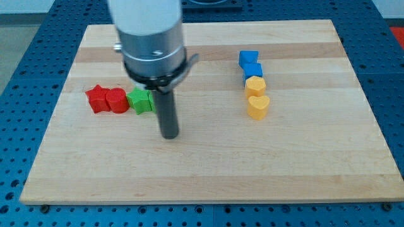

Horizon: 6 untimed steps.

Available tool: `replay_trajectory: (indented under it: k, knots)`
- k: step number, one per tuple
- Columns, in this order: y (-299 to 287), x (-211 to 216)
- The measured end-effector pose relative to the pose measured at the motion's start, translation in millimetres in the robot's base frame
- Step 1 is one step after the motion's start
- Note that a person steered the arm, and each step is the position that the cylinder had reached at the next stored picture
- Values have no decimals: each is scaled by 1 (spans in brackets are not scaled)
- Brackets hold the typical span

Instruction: Separate green star from green circle

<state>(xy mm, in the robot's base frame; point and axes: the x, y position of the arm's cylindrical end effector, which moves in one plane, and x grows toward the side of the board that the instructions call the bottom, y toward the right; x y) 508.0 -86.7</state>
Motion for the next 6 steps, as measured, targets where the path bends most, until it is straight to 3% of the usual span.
replay_trajectory:
  k: [2, 6]
  knots:
    - [-36, -4]
    - [-37, -50]
